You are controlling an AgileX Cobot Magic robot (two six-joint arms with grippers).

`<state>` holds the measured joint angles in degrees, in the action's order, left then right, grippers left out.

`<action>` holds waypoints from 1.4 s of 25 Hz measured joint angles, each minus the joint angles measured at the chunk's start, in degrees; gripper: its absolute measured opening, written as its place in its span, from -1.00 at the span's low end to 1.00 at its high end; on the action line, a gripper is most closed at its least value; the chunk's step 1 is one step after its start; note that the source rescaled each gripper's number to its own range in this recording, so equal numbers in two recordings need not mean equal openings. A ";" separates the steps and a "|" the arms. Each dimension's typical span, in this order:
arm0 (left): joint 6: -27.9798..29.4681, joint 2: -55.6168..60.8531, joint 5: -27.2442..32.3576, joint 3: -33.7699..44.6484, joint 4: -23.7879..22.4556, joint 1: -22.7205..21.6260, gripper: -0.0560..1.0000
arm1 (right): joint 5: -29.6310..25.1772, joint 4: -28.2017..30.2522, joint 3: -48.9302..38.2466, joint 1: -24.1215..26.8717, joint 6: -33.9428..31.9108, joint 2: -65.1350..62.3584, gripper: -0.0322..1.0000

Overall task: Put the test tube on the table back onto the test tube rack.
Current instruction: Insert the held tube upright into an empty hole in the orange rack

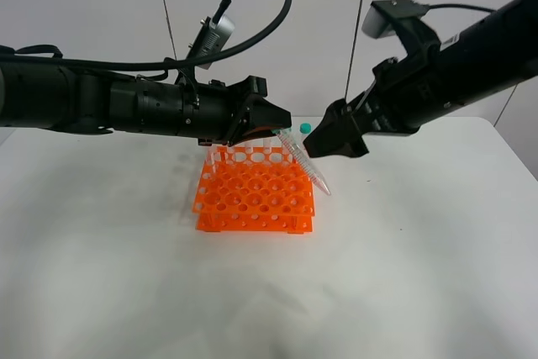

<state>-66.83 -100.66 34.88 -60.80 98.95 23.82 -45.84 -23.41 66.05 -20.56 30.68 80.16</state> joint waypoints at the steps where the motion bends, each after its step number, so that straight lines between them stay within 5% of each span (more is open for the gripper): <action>1: 0.00 0.00 0.00 0.00 0.00 0.00 -0.88 | -1.23 4.33 1.69 0.05 -3.97 0.00 1.00; 5: 0.00 0.00 0.00 0.00 0.00 0.00 -0.88 | -6.12 17.93 5.46 2.04 -18.62 0.84 1.00; 10: 0.00 0.00 -0.02 0.00 0.00 0.00 -0.88 | -10.41 24.75 5.73 9.32 -25.82 2.41 1.00; 16: 0.00 0.00 -0.02 0.00 0.00 0.00 -0.88 | -17.30 25.97 5.73 18.52 -26.51 2.46 1.00; 19: 0.02 0.00 -0.02 0.00 0.00 0.00 -0.88 | -22.71 26.08 5.73 19.06 -26.57 2.46 1.00; 24: 0.02 0.00 0.08 0.00 0.00 0.00 -0.88 | -23.68 25.42 3.31 19.06 -26.57 0.15 1.00; 35: 0.14 0.00 0.71 0.00 0.00 0.00 -0.88 | -22.90 22.40 -23.03 19.06 -26.57 -30.75 1.00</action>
<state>-66.69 -100.66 35.59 -60.80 98.95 23.82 -68.74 -1.00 43.02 -1.51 4.11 49.41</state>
